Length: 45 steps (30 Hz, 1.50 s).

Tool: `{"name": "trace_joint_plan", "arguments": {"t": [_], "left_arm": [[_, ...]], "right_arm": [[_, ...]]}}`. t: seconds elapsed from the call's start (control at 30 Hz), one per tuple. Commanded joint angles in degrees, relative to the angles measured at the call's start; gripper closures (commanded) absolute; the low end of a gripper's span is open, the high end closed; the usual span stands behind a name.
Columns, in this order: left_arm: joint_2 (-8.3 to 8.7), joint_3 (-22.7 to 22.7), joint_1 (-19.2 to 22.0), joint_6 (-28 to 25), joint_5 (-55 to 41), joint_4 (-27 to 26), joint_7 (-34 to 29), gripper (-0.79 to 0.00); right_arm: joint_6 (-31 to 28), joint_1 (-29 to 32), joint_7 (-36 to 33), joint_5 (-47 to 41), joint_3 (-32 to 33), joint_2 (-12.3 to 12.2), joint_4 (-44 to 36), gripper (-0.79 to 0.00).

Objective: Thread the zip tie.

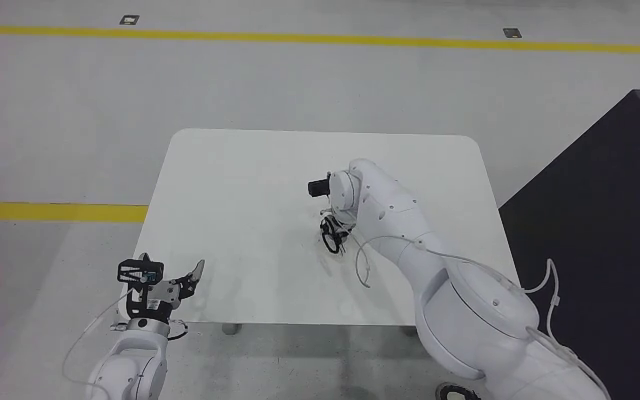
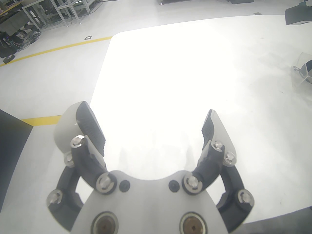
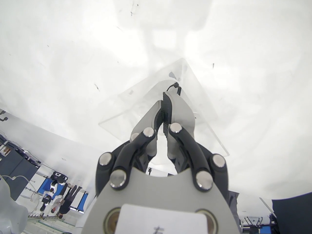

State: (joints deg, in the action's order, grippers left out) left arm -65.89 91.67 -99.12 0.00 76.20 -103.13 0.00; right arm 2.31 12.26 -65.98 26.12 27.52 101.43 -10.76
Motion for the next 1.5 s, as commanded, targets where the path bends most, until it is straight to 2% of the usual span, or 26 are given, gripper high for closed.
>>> {"name": "trace_joint_plan", "arguments": {"t": [0.0, 0.17, 0.37, 0.53, 0.7, 0.87, 1.03, 1.17, 1.3, 1.47], "left_arm": [[0.00, 0.0, 0.0, 0.0, 0.0, 0.0, 0.0, -0.785], [0.00, 0.0, 0.0, 0.0, 0.0, 0.0, 0.0, -0.785], [0.00, 0.0, 0.0, 0.0, 0.0, 0.0, 0.0, -0.785], [0.00, 0.0, 0.0, 0.0, 0.0, 0.0, 0.0, -0.785], [0.00, 0.0, 0.0, 0.0, 0.0, 0.0, 0.0, -0.785], [0.00, 0.0, 0.0, 0.0, 0.0, 0.0, 0.0, -0.785], [0.00, 0.0, 0.0, 0.0, 0.0, 0.0, 0.0, -0.785], [0.00, 0.0, 0.0, 0.0, 0.0, 0.0, 0.0, -0.785], [0.00, 0.0, 0.0, 0.0, 0.0, 0.0, 0.0, -0.785], [0.00, 0.0, 0.0, 0.0, 0.0, 0.0, 0.0, -0.785]], "right_arm": [[0.2, 0.0, 0.1, 0.2, 0.1, 0.1, 0.1, 0.000], [-2.4, 0.0, -1.0, 0.7, 0.2, 0.2, 0.3, 0.000], [-18.4, -2.0, -6.4, -2.3, 2.2, -1.3, 2.4, 0.000], [-29.5, -4.2, -8.8, -7.1, 5.1, -3.5, 5.4, 0.000], [-35.5, -3.6, -5.1, -10.6, 6.6, -5.9, 3.4, 0.000], [-31.3, -3.2, -9.2, -13.2, 7.3, -7.6, 1.6, 0.000], [-20.7, -2.1, -7.9, -12.1, 7.0, -7.1, -1.3, 0.000], [-14.9, -1.5, -6.1, -10.5, 6.4, -6.6, -3.1, -0.126], [-11.1, -0.8, -5.8, -9.2, 5.8, -5.8, -4.1, -0.151], [-7.3, -0.3, -4.5, -7.5, 4.9, -4.7, -4.3, -0.219]]}}
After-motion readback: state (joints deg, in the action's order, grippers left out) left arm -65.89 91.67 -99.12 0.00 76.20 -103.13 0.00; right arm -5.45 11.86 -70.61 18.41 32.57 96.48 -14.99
